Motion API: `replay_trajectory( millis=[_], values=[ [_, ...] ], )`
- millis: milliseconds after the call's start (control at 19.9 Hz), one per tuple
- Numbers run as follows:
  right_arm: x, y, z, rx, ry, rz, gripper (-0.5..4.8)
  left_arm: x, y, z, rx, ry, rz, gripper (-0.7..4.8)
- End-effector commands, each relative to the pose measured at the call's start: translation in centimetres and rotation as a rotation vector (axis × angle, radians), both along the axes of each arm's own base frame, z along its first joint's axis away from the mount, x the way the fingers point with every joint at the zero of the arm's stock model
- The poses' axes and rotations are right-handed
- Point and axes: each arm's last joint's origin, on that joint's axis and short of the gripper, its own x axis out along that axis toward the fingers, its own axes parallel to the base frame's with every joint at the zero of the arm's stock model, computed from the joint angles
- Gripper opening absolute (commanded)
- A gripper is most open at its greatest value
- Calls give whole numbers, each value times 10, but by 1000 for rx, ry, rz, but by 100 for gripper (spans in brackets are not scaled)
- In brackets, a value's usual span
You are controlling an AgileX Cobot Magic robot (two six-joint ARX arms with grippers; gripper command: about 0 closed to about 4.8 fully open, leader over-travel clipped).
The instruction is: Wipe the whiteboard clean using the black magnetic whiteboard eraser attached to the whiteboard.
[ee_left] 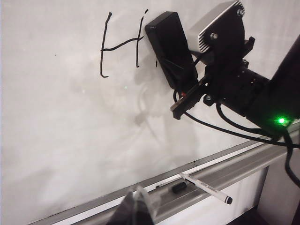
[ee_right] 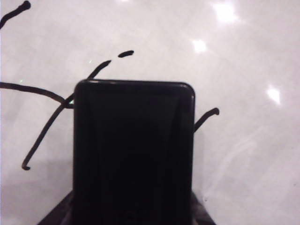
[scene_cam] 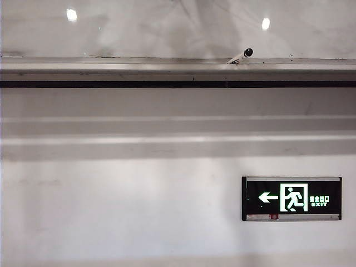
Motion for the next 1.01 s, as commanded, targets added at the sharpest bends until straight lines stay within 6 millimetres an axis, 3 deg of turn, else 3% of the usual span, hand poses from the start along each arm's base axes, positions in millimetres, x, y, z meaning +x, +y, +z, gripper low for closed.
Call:
replay_trajectory(
  millis=[50,504,1007],
  values=[
    [0,-4,3,36,-9,-62,117,-2,1,3,-12,-18,-3,-5],
    [-1,-19,15,143,-109,-167,107,-2,1,3,-12,-18,-3,-5],
    [-15,-32,34,177,-180,-154,107,-2,1,3,-12,-18,-4,-5]
  ],
)
